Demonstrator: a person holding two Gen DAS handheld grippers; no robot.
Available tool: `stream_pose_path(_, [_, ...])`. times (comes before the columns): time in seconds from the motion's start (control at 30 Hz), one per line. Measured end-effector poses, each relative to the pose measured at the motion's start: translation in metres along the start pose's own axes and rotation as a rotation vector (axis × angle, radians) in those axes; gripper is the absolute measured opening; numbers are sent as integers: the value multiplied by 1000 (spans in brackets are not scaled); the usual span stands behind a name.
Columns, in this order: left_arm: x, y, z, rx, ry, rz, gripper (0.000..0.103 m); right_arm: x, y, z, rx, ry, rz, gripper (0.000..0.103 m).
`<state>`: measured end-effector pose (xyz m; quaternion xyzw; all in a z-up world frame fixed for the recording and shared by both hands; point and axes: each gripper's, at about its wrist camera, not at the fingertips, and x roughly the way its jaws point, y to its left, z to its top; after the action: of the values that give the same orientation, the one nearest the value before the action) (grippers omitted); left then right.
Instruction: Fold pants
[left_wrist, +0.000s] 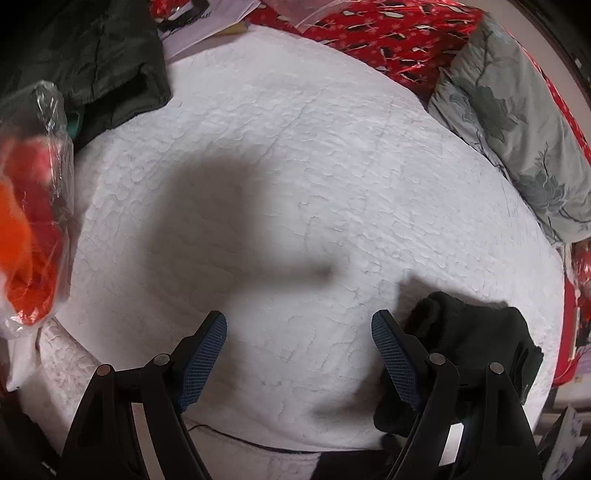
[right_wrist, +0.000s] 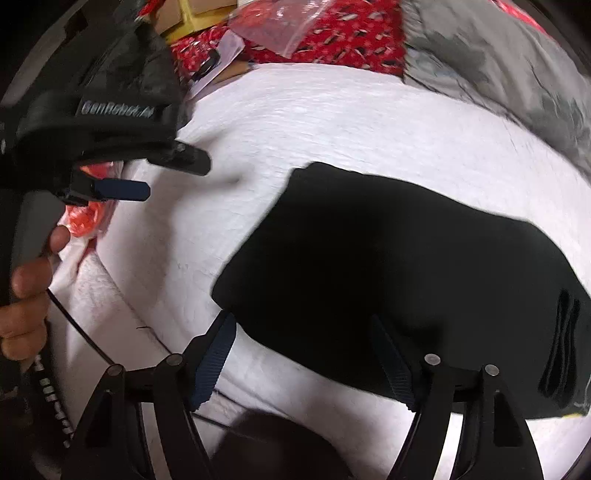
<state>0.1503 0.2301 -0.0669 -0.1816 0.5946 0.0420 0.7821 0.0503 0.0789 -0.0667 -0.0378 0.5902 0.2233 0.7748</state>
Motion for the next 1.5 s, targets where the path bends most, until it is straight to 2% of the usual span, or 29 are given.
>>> stream_pose_path(0.13, [10, 11, 6, -23, 23, -23, 81, 14, 16, 6, -25, 9, -64, 87])
stream_pose_path(0.27, [20, 18, 11, -33, 40, -28, 81, 31, 28, 11, 7, 14, -154, 90])
stream_pose_path(0.4, [29, 14, 18, -31, 67, -49, 81, 41, 35, 11, -16, -27, -248, 87])
stream_pose_path(0.5, [36, -1, 24, 19, 85, -62, 82, 34, 13, 9, 51, -72, -208, 71])
stream_pose_path(0.57, [42, -13, 28, 61, 104, -72, 82, 28, 2, 9, 91, -90, -177, 54])
stream_pose_path(0.63, [51, -27, 32, 101, 138, -108, 82, 22, -10, 8, 135, -104, -144, 44])
stream_pose_path(0.67, [57, -35, 34, 118, 162, -149, 83, 18, -18, 6, 165, -113, -110, 41])
stream_pose_path(0.73, [66, -44, 36, 131, 201, -197, 85, 14, -26, 4, 197, -118, -77, 39])
stream_pose_path(0.87, [79, -48, 44, 109, 227, -238, 88, 9, -32, -1, 249, -120, -35, 39])
stream_pose_path(1.03, [83, -30, 45, 8, 287, -426, 88, 9, -36, -2, 275, -126, -10, 39])
stream_pose_path(1.13, [88, -29, 42, -14, 316, -494, 90, 8, -36, -3, 280, -131, -4, 39])
stream_pose_path(1.3, [111, -47, 33, 40, 363, -458, 91, 10, -40, -3, 299, -137, 15, 39])
stream_pose_path(1.37, [115, -53, 34, 57, 343, -451, 92, 9, -40, -3, 304, -141, 19, 39])
stream_pose_path(1.4, [115, -54, 36, 56, 331, -458, 86, 10, -40, -4, 307, -142, 22, 39])
stream_pose_path(1.43, [115, -56, 38, 52, 321, -465, 76, 10, -41, -4, 310, -144, 26, 39])
stream_pose_path(1.47, [113, -56, 38, 48, 315, -479, 41, 10, -41, -4, 312, -145, 28, 39])
stream_pose_path(1.5, [115, -58, 38, 51, 337, -487, 28, 9, -41, -4, 315, -145, 30, 39])
